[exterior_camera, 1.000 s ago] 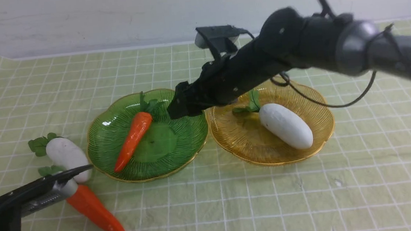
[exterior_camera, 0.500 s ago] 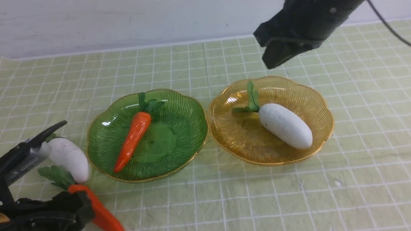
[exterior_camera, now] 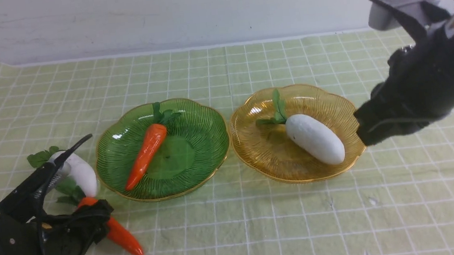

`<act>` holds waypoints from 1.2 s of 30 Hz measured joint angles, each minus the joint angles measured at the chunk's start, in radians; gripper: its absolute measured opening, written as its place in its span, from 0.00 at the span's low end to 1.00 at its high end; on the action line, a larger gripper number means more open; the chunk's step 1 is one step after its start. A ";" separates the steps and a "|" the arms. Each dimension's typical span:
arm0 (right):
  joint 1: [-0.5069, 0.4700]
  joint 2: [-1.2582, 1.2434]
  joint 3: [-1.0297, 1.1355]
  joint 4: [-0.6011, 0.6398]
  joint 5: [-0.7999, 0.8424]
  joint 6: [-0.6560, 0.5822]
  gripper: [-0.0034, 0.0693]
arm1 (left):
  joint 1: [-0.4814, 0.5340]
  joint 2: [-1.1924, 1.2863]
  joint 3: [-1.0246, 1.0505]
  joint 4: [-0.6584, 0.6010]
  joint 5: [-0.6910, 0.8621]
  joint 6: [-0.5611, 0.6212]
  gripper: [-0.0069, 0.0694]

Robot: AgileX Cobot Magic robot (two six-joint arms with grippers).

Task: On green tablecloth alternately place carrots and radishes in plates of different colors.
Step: 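Pick up the carrot and put it on the nearest plate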

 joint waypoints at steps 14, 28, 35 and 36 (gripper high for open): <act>0.001 -0.009 0.144 0.007 -0.009 -0.039 0.03 | 0.000 -0.073 0.002 -0.087 0.175 0.004 0.47; 0.001 -0.009 0.145 0.007 -0.009 -0.042 0.03 | 0.000 -0.142 -0.044 -0.096 0.200 0.005 0.49; 0.001 -0.009 0.145 0.007 -0.009 -0.042 0.03 | 0.000 -0.130 -0.044 -0.117 0.180 0.007 0.62; 0.001 -0.009 0.145 0.007 -0.009 -0.042 0.03 | 0.000 -0.123 -0.044 -0.119 0.175 0.007 0.65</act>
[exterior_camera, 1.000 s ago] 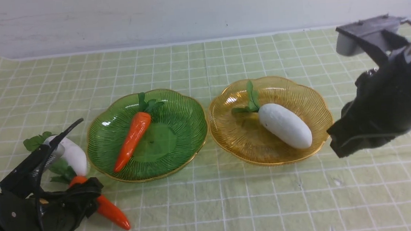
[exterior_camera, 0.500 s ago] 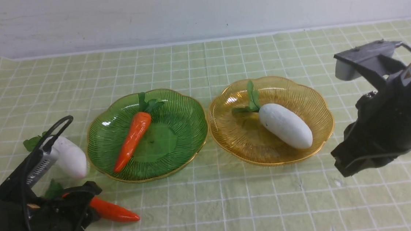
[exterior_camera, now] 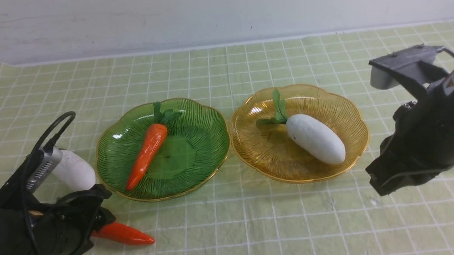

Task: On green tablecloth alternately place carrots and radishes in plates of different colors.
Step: 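Pick up the carrot and put it on the nearest plate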

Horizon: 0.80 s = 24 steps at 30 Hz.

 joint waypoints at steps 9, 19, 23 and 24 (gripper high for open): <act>0.000 0.000 0.000 0.000 0.000 0.000 0.03 | 0.000 0.112 -0.001 -0.164 -0.098 0.000 0.73; 0.000 0.000 0.000 0.000 0.000 -0.001 0.03 | 0.000 0.159 -0.011 -0.211 -0.157 0.013 0.58; 0.000 0.000 0.000 0.000 0.000 -0.001 0.03 | 0.000 0.161 -0.011 -0.212 -0.154 0.015 0.48; 0.000 0.000 0.000 0.000 0.000 -0.001 0.03 | 0.000 0.161 -0.012 -0.212 -0.153 0.015 0.48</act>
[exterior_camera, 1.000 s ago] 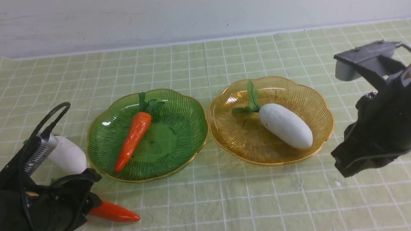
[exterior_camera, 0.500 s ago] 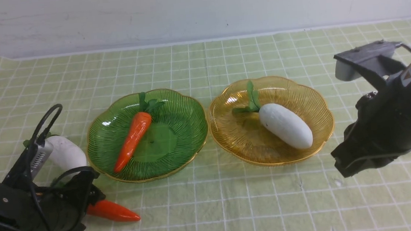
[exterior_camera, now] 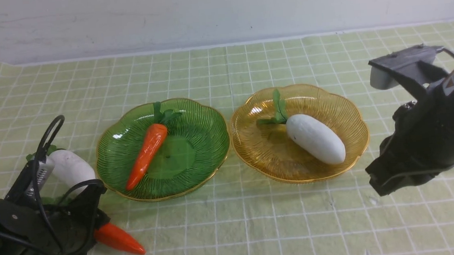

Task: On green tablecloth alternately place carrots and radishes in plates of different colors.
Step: 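Pick up the carrot and put it on the nearest plate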

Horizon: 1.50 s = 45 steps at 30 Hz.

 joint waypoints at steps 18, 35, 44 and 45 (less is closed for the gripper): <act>0.000 0.000 0.001 0.010 0.000 -0.019 0.03 | 0.262 -0.300 -0.078 0.369 0.722 0.132 0.48; 0.000 0.000 0.001 0.045 0.000 -0.034 0.03 | -0.038 0.072 -0.728 0.428 0.804 0.255 0.48; 0.000 0.000 0.001 0.045 0.000 -0.049 0.03 | -0.052 0.336 -0.951 0.445 0.755 0.284 0.81; 0.000 0.000 0.001 0.045 0.000 -0.049 0.03 | -0.044 0.337 -0.957 0.452 0.755 0.284 0.83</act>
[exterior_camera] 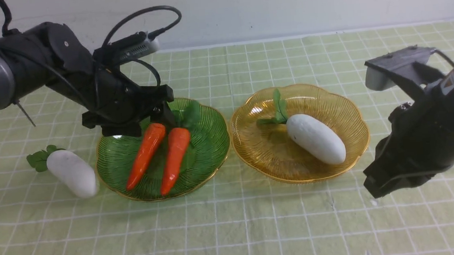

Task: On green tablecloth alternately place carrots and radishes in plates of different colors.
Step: 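Pick up the carrot and put it on the nearest plate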

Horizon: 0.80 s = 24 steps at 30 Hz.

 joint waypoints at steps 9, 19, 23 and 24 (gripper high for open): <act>0.000 0.000 0.000 -0.003 0.000 0.000 0.03 | 0.181 0.000 -0.015 0.188 0.087 -0.175 0.89; 0.000 0.000 0.000 -0.003 0.000 -0.001 0.03 | 0.294 0.073 -0.015 0.257 0.160 -0.425 0.83; 0.000 0.000 0.000 -0.003 0.000 -0.001 0.03 | 0.294 0.123 -0.015 0.255 0.128 -0.432 0.82; 0.000 0.000 0.000 -0.003 0.000 -0.001 0.03 | 0.294 0.133 -0.015 0.255 0.122 -0.432 0.81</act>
